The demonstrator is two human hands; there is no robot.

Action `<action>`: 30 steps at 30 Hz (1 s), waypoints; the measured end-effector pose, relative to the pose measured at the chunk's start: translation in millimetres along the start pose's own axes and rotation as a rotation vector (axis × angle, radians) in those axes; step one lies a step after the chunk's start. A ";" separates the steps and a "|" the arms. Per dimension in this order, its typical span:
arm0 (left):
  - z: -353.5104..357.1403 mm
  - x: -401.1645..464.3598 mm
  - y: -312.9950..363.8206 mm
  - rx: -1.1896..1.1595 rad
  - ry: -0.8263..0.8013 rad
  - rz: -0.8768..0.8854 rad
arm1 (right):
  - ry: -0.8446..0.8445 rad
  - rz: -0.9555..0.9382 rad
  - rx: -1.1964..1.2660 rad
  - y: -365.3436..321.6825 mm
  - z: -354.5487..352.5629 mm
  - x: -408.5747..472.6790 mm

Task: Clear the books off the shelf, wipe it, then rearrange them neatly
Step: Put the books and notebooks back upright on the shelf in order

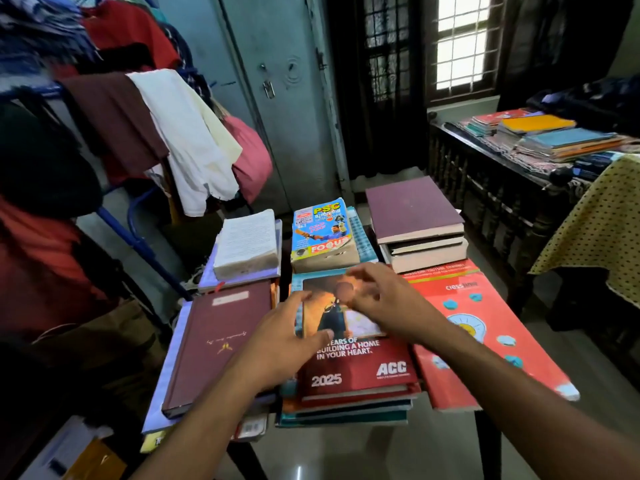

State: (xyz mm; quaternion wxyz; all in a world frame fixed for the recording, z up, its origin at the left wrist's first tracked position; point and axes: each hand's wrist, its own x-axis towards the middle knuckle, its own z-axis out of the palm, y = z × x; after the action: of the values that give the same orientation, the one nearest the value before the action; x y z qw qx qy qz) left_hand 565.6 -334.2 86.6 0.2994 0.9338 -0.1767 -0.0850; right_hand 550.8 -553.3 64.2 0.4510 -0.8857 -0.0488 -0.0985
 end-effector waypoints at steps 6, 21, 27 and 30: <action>-13.2 50.3 -6.4 -0.158 0.078 -0.078 | 0.097 0.245 -0.003 10.1 6.8 120.3; -2.7 172.1 6.6 -0.742 0.393 -0.352 | 0.314 0.352 0.228 50.4 31.5 164.6; -41.9 163.6 23.8 -0.940 0.488 -0.265 | 0.429 0.297 0.621 3.3 29.2 159.3; -81.2 132.1 31.6 -1.069 0.418 -0.240 | 0.511 0.209 0.691 -35.8 32.2 139.9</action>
State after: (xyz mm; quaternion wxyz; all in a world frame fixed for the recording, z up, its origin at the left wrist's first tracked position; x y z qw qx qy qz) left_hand 700.2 -365.5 163.7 0.7458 0.6634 0.0605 -0.0095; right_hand 685.2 -506.5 104.6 0.7259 -0.6301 0.1240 -0.2463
